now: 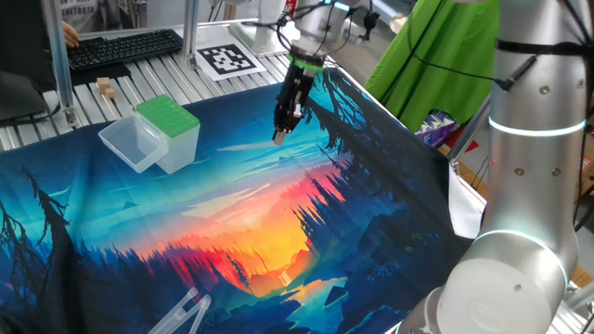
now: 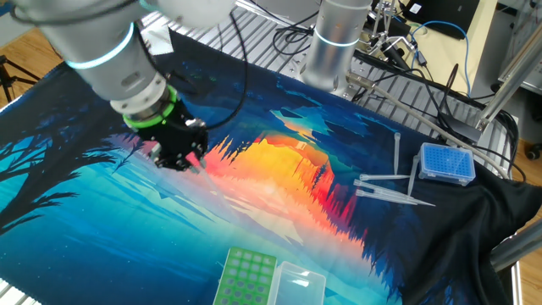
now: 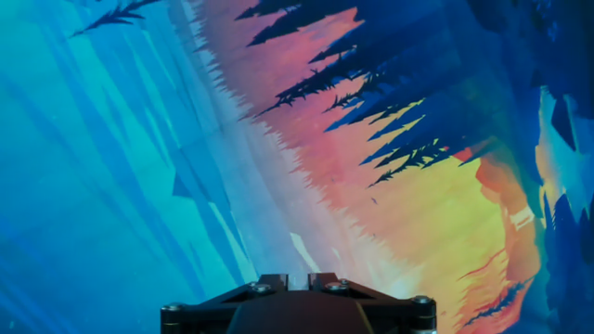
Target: Insert a large pipette tip into the holder for large pipette tips
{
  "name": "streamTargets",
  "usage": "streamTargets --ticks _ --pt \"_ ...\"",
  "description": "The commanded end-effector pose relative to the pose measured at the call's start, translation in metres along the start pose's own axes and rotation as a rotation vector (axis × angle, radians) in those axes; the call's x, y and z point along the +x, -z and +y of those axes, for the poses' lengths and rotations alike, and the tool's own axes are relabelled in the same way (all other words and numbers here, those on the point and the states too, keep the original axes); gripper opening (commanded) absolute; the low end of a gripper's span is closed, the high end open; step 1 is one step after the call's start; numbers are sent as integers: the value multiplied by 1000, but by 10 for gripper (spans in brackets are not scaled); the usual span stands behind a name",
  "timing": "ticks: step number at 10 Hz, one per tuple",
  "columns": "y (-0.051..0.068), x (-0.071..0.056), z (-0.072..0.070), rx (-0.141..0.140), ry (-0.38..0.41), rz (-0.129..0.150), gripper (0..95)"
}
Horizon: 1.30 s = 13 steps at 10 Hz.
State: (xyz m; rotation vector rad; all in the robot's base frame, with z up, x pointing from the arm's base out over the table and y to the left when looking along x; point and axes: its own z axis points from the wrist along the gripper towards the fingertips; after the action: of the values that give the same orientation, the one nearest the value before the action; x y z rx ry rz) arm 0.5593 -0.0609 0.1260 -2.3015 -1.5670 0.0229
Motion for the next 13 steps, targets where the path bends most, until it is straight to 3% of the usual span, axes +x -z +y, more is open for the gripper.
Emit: streamTargets --ticks 1,3,6,10,11,13 --pt "15 8 -5 8 15 -13 0" --pt "27 15 -15 0 39 -33 0" --pt "51 32 -28 -27 80 -94 0" --pt "67 44 -42 -37 104 -120 0" --pt "71 47 -45 -51 123 -148 0" --pt "76 52 -48 -90 196 -257 0"
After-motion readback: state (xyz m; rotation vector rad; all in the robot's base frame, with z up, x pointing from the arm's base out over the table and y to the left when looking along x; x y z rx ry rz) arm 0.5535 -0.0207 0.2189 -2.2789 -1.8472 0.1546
